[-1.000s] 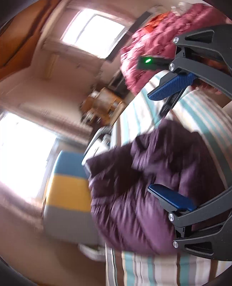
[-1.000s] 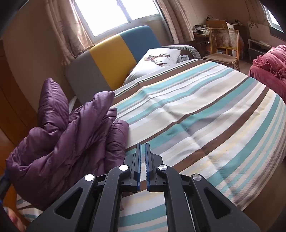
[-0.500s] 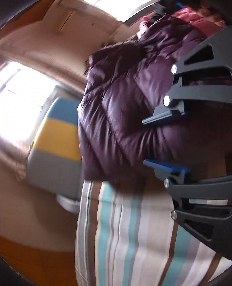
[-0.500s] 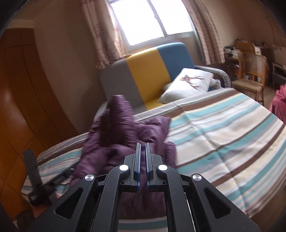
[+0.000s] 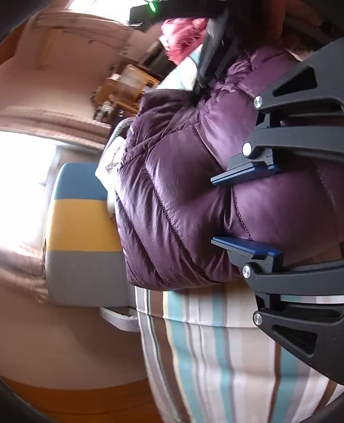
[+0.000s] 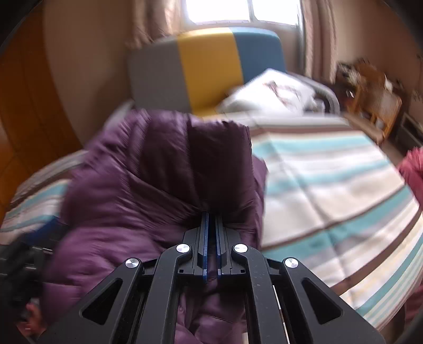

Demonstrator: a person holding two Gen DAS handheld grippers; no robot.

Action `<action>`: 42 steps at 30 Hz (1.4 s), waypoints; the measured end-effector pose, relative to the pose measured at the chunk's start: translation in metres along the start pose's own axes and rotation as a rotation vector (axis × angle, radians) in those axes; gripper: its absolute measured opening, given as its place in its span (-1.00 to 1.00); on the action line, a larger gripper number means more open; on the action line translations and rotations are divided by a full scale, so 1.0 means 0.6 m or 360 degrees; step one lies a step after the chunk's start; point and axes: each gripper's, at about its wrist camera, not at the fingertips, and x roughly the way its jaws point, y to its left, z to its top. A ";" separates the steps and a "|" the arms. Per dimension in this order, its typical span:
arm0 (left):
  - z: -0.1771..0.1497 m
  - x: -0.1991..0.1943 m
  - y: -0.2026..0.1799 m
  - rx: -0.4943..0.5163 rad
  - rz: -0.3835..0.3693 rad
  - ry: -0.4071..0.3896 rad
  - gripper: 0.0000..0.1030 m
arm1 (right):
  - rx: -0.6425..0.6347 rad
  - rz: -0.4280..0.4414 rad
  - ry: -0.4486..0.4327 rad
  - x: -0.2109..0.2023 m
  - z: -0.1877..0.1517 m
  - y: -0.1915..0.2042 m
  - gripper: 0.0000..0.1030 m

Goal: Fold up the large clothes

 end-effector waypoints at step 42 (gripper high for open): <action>0.065 0.142 0.001 0.0021 -0.0016 0.0230 0.55 | 0.0095 0.0139 0.0126 0.163 0.065 -0.010 -0.96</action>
